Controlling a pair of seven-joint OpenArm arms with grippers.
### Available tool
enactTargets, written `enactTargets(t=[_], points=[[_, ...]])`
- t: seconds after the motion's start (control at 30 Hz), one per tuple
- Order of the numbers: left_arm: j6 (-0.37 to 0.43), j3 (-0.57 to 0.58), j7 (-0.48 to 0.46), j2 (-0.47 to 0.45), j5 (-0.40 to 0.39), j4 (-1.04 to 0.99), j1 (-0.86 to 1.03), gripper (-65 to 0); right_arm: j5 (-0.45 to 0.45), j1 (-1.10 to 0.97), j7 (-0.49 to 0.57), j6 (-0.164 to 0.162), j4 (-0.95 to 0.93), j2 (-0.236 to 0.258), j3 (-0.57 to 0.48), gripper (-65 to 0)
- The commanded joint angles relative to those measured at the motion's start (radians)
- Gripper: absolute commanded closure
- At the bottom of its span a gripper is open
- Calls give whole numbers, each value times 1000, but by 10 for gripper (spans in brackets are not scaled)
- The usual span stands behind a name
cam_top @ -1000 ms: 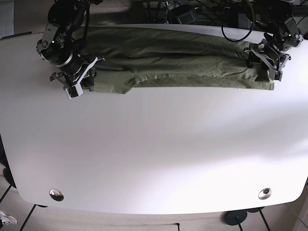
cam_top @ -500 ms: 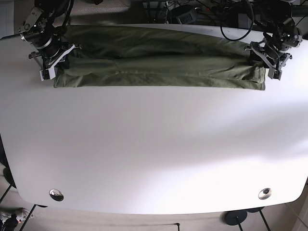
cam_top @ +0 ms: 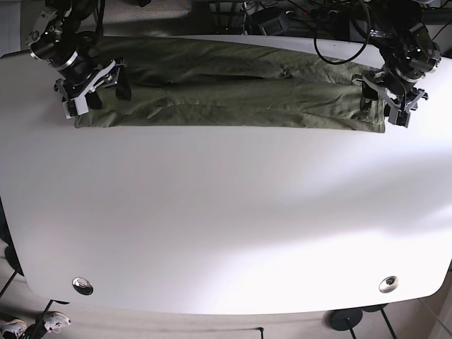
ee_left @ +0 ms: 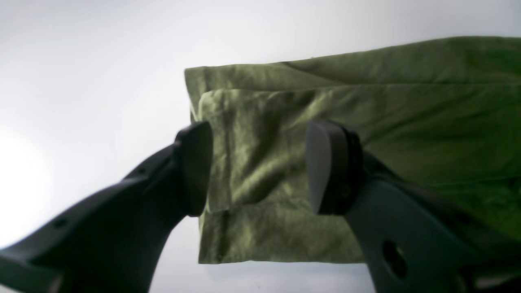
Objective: Fold the T-shirt properly
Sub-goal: 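Regrasp the folded edge with both grippers and fold it over again, then smooth the folded strip by pulling its ends apart with both grippers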
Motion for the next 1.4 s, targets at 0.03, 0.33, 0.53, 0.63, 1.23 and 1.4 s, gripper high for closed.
enactTargets(t=[0.03,0.33,0.53,0.63,1.23,1.4], points=[[-1,8,-10,33,-7,22,-1,-343,-60,-6,27,-1,-28,10,-27,-344],[-1,43,-29,17,-7,-212,-34,-246,-232,46,181,-1,-324,47,-51,-124],[-1,29,-100,-41,-7,-323,-59,-246,-258,195,244,-1,-488,96,-176,-124],[-1,-21,-99,-44,-5,-354,-99,-246,-260,299,273,-1,-609,107,-223,-124],[-1,-64,-99,-66,-7,-389,-127,-246,-246,204,66,-1,-146,102,-215,-119],[-1,-64,-99,-66,-7,-390,-127,-246,-258,156,188,-1,-298,108,-176,-119]])
